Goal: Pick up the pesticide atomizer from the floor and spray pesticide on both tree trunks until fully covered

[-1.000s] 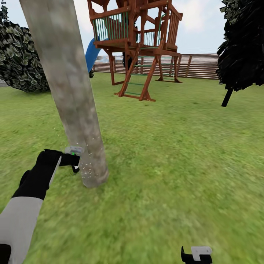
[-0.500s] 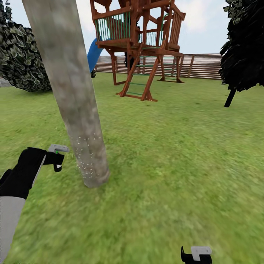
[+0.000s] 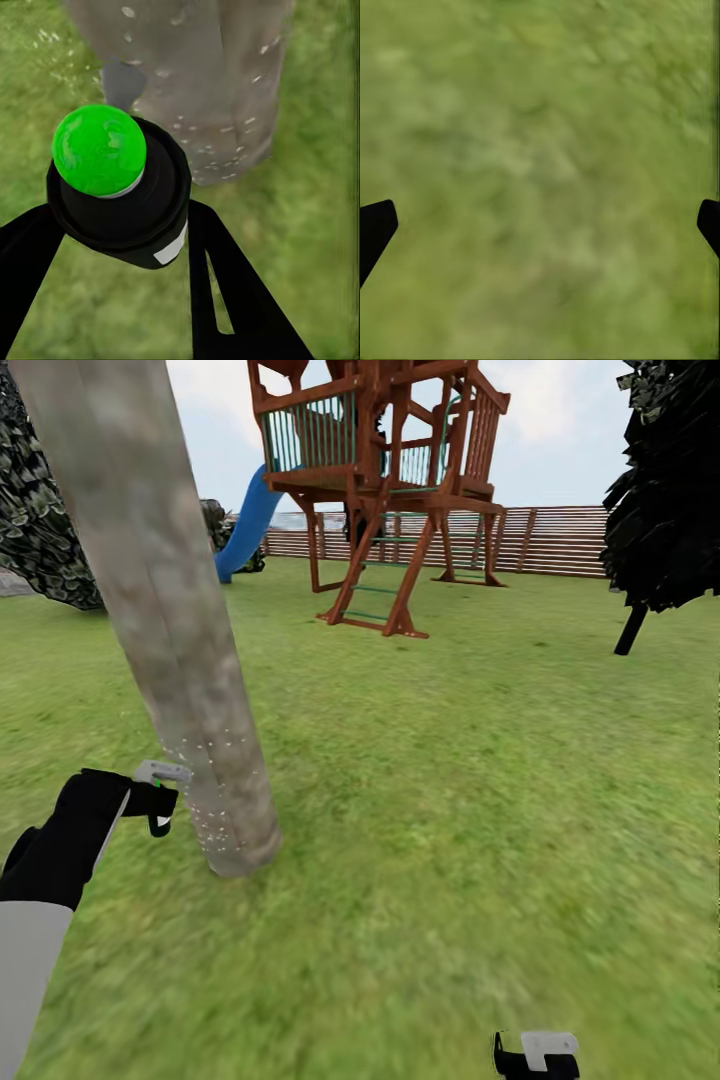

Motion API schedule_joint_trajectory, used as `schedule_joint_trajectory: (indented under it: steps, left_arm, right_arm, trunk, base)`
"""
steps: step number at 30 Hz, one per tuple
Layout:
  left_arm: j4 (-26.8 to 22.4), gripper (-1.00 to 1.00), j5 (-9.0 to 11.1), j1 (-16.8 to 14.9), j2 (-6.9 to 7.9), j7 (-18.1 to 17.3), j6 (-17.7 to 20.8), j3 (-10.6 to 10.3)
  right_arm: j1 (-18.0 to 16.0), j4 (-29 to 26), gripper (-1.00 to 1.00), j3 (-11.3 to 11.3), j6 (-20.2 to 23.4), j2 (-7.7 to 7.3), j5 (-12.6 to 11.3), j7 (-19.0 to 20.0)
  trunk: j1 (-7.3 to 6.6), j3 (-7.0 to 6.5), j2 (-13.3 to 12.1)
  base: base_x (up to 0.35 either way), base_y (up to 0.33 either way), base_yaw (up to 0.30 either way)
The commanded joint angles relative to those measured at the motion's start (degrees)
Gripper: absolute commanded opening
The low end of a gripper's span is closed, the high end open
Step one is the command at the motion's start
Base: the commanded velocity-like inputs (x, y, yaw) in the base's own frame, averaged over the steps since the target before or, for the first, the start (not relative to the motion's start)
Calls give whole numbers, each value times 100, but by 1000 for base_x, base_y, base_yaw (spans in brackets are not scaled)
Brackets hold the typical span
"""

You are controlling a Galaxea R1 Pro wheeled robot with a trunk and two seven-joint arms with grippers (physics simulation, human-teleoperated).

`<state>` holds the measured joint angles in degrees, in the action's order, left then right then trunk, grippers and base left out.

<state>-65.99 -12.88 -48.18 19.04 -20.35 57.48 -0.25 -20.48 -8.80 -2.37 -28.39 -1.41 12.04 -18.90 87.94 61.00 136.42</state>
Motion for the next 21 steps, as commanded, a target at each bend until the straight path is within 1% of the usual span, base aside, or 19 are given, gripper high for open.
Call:
schedule_joint_trajectory:
  steps: [1,3,7,9,14,21]
  left_arm:
    - [13,-100,-5,19,-3,7,-5,4]
    - [45,-100,-20,133,-5,41,-16,5]
    - [362,-100,-29,159,6,59,-53,30]
    - [389,-100,-30,159,5,91,-65,33]
    - [393,-100,-24,159,3,255,-76,42]
    - [381,-100,-22,159,-6,277,-79,51]
  right_arm:
    - [0,0,100,0,0,0,0,0]
    - [0,-2,100,0,0,0,0,0]
    - [0,-7,100,7,0,12,0,0]
    - [0,-8,100,8,0,36,3,6]
    - [0,-8,100,9,0,35,7,9]
    - [0,-8,100,9,0,35,1,9]
  trunk:
    - [0,0,0]
    - [0,0,0]
    - [0,0,0]
    - [0,0,0]
    - [0,0,0]
    - [0,0,0]
  base:
    - [80,-276,0]
    - [95,-276,0]
    - [116,-276,28]
    - [119,-276,228]
    - [81,-276,269]
    - [3,-276,276]
